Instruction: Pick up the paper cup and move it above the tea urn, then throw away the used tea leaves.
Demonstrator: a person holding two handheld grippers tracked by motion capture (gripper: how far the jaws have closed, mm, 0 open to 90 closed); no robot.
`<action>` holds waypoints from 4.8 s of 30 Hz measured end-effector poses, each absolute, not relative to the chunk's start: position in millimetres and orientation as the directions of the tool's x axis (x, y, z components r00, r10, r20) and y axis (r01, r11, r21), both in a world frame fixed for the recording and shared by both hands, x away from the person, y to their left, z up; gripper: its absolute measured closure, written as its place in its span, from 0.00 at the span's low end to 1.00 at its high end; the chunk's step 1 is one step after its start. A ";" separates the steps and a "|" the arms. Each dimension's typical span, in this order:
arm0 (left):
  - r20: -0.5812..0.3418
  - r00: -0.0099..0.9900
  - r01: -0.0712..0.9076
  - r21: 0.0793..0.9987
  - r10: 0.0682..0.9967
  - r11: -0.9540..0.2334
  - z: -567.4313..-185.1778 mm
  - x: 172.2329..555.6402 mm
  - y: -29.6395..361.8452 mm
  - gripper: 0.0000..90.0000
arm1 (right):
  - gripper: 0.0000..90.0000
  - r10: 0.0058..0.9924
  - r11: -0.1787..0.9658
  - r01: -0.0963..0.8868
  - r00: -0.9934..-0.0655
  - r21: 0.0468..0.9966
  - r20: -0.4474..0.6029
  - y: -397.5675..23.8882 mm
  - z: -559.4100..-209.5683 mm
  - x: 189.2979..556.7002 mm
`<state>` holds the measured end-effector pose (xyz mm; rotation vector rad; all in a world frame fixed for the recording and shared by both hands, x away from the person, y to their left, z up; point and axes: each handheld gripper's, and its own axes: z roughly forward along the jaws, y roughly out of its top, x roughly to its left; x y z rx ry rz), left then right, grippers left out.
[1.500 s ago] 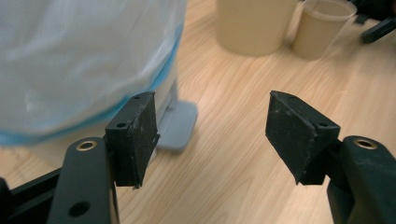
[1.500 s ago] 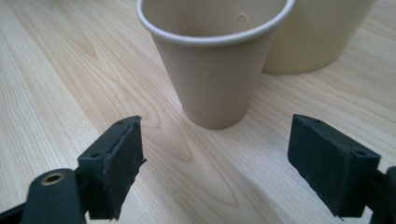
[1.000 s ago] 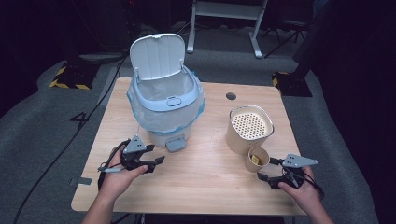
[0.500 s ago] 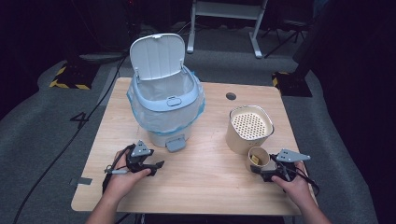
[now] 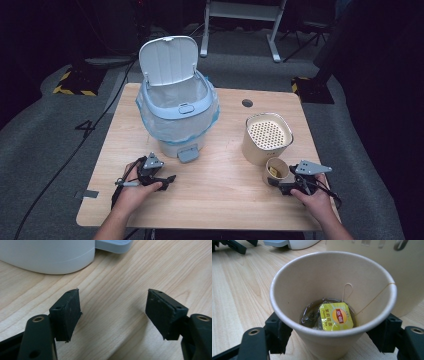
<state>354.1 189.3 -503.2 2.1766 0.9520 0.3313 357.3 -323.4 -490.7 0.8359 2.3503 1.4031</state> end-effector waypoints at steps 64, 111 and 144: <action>-0.024 0.685 0.536 0.693 0.728 -0.482 -504.3 354.7 179.8 0.19 | 0.33 0.529 0.362 0.207 -0.848 0.909 -0.018 -338.2 -323.2 420.3; -0.025 0.683 0.539 0.692 0.730 -0.480 -504.3 354.7 179.9 0.18 | 0.35 0.428 0.770 -0.035 -0.712 0.637 -0.557 -300.8 -334.8 481.8; -0.024 0.683 0.538 0.692 0.730 -0.481 -504.3 354.7 179.8 0.18 | 0.37 -0.651 0.750 -0.108 0.053 -0.653 -0.757 -258.9 -353.1 443.2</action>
